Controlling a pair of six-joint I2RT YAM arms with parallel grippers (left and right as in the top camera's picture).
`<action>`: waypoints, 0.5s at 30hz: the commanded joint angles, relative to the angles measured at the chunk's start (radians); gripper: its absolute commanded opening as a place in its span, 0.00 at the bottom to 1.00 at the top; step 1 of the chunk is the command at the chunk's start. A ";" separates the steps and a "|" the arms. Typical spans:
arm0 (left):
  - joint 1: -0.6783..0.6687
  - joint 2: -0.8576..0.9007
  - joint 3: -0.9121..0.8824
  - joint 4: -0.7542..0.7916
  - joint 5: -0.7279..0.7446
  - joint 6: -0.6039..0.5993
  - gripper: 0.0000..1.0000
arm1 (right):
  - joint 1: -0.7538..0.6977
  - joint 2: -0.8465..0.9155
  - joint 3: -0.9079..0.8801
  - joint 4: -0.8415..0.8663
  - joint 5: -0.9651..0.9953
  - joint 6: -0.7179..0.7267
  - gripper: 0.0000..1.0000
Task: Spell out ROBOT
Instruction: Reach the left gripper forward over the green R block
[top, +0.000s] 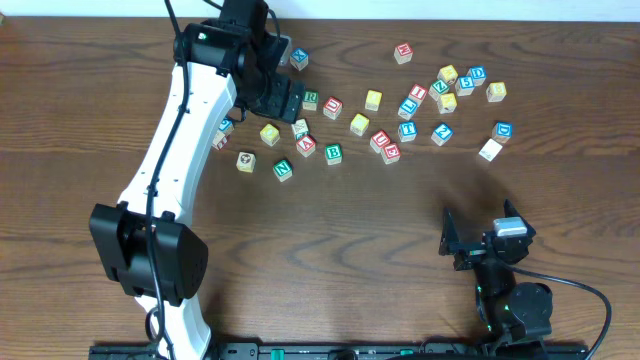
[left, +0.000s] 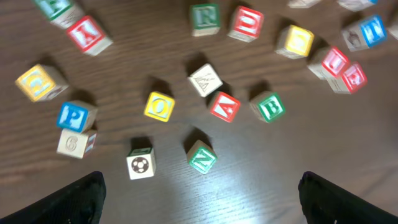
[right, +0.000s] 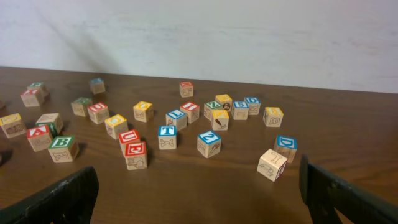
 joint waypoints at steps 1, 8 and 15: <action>-0.002 0.008 0.026 0.003 -0.070 -0.119 0.97 | -0.008 -0.006 -0.001 -0.005 -0.005 -0.011 0.99; -0.007 0.111 0.031 0.026 -0.073 -0.148 0.97 | -0.008 -0.006 -0.001 -0.005 -0.005 -0.011 0.99; -0.055 0.216 0.031 0.133 -0.072 -0.154 0.97 | -0.008 -0.006 -0.001 -0.005 -0.005 -0.011 0.99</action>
